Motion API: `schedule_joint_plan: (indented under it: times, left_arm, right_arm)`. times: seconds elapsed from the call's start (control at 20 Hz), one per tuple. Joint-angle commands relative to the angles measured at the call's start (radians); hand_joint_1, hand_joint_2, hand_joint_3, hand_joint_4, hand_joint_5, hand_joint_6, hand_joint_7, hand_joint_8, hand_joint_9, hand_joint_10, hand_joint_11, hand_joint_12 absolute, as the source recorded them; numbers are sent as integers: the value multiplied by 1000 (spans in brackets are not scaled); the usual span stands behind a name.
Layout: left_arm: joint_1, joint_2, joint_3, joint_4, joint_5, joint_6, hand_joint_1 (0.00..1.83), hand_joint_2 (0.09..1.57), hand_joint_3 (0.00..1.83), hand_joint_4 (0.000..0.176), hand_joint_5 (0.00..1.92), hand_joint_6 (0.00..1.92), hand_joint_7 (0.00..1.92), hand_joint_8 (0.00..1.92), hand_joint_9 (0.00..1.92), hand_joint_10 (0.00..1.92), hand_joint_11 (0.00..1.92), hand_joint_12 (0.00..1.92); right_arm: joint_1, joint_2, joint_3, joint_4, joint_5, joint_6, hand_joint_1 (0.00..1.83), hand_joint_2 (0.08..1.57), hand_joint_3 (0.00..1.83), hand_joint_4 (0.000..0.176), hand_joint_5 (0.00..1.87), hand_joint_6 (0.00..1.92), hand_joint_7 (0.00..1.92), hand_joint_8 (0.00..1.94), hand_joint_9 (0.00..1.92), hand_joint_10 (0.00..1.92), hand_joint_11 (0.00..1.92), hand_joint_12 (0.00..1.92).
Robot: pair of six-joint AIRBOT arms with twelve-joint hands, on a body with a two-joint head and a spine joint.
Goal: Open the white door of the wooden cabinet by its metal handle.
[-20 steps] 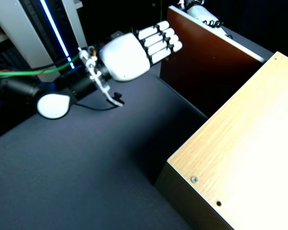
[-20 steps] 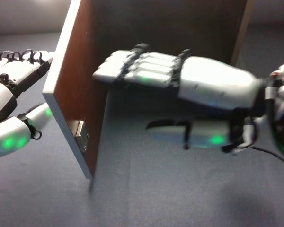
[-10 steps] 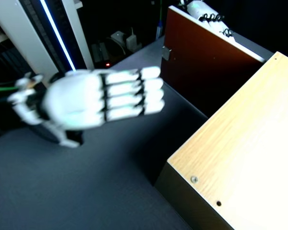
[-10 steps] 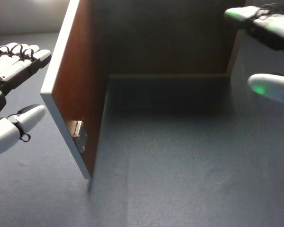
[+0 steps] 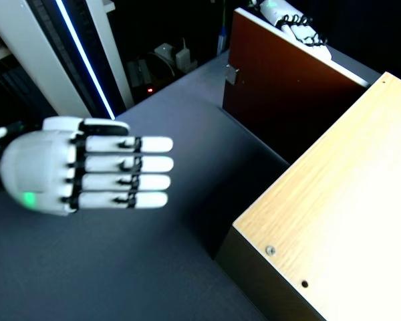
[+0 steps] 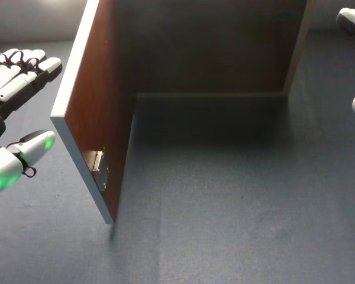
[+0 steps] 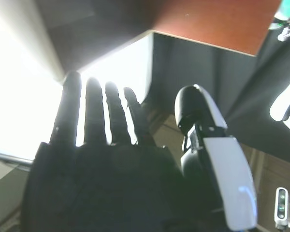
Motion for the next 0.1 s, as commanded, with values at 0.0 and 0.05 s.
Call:
schedule_joint_plan:
  times: [0.0, 0.05]
  left_arm:
    - [0, 9, 1, -8, -126, -2, 205, 1543, 5, 0, 78, 0, 24, 1, 12, 2, 16, 7]
    - [2, 12, -1, -9, -130, -2, 196, 1544, 4, 0, 98, 8, 50, 10, 34, 10, 48, 21]
  right_arm:
    - [1, 5, -2, 7, 131, 7, 266, 1553, 11, 0, 0, 0, 0, 0, 0, 0, 0, 0]
    - [-3, 7, -5, 8, 131, 7, 268, 1555, 11, 0, 0, 0, 0, 0, 0, 0, 0, 0]
